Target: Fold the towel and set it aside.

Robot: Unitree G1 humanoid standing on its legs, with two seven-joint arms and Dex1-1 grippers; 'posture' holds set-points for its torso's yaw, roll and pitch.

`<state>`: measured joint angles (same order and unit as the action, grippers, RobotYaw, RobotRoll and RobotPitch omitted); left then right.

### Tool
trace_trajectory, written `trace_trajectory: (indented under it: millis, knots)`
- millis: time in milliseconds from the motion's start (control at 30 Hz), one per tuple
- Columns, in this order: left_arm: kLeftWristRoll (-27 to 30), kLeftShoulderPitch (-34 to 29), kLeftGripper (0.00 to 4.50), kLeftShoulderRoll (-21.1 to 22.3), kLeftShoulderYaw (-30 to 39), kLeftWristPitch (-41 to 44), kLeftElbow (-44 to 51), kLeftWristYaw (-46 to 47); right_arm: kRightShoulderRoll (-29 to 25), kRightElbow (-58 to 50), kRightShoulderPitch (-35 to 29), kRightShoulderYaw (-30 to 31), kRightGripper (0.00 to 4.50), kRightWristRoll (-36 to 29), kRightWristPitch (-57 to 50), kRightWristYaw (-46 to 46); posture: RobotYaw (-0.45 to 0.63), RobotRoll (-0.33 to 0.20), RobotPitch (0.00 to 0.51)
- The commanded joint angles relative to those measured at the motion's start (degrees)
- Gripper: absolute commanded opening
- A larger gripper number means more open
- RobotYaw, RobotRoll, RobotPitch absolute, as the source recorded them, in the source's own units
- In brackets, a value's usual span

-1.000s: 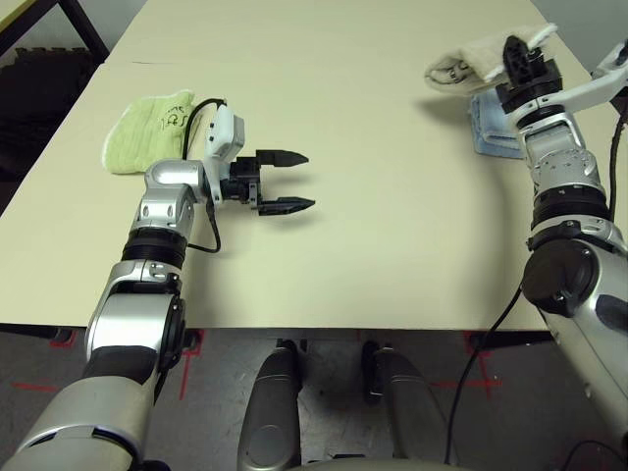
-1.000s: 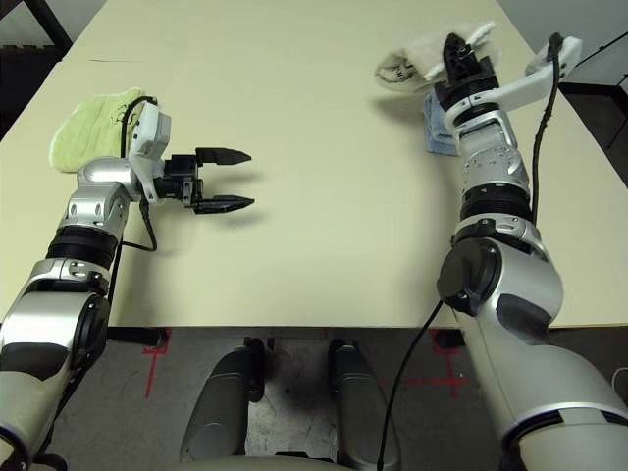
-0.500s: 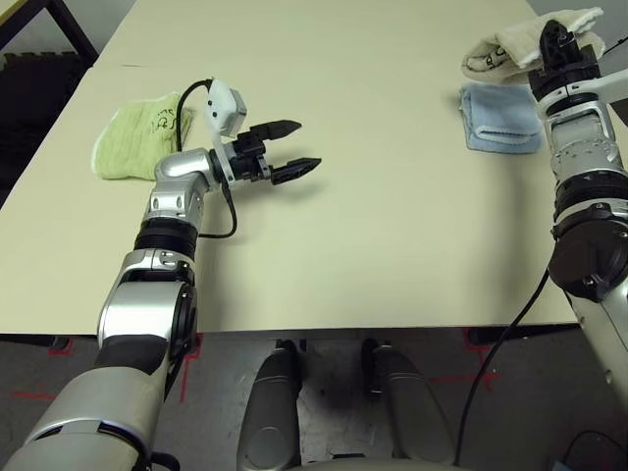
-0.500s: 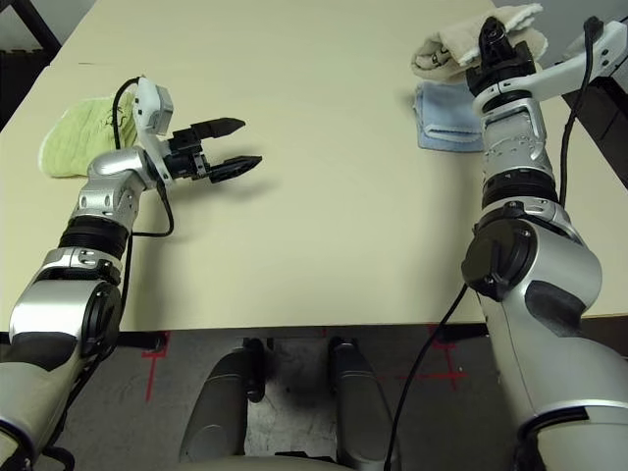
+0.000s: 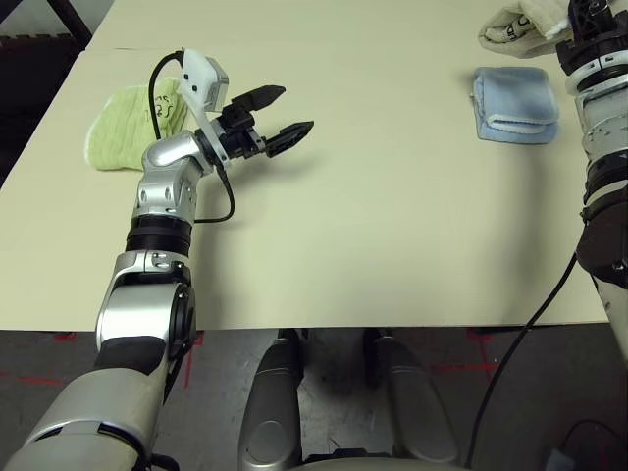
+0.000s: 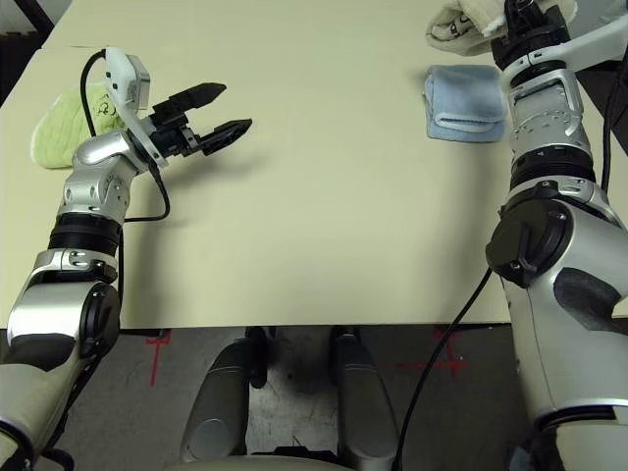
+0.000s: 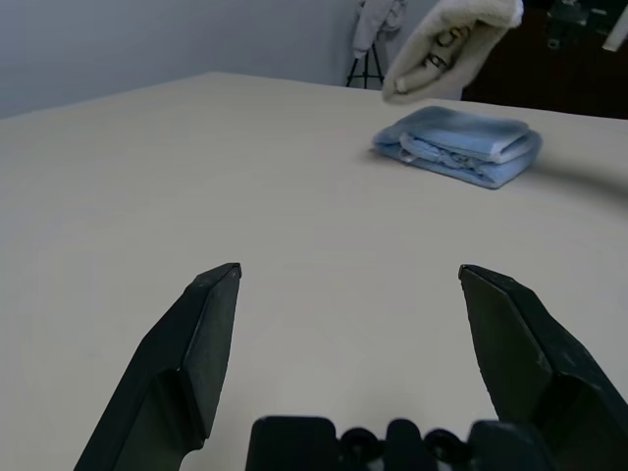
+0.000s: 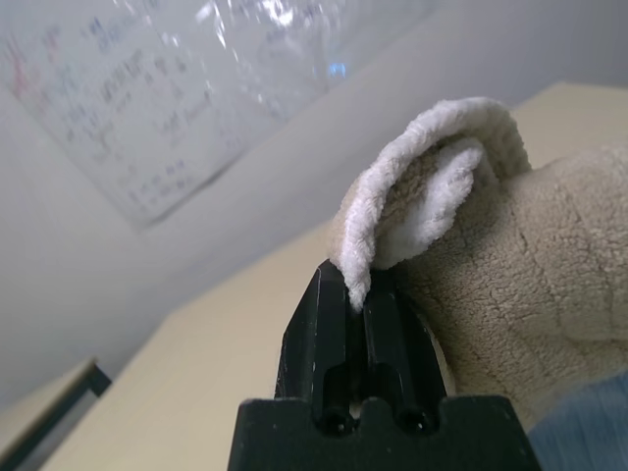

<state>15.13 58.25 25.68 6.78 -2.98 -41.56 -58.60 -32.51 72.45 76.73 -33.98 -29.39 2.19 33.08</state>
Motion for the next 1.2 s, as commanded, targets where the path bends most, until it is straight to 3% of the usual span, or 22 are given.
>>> trace_trajectory:
  millis: [33, 800, 1033, 1200]
  knots:
    - [0.5, -0.7, 4.50, 1.4, 0.1, 2.2, 1.4, -0.5, -2.0, 1.2, 2.0, 0.4, 0.03, 1.3, -0.1, 0.3, 0.11, 0.000, 0.378]
    - [1.1, -3.5, 4.50, 4.7, -0.1, 7.4, 9.1, -1.2, -2.2, 1.9, -0.7, -2.3, 0.03, 1.4, 7.2, -0.9, 0.18, 0.000, 0.368]
    - [1.4, -5.1, 4.50, 4.8, -0.6, 9.8, 12.1, -1.3, -0.6, 1.5, -11.2, -4.6, 0.03, 0.4, 11.7, -6.6, 0.18, 0.000, 0.380]
    - [1.5, -5.9, 4.50, 4.6, -0.5, 10.6, 13.3, -1.0, 0.9, 0.1, -14.6, -5.7, 0.03, -0.6, 11.2, -7.7, 0.17, 0.000, 0.374]
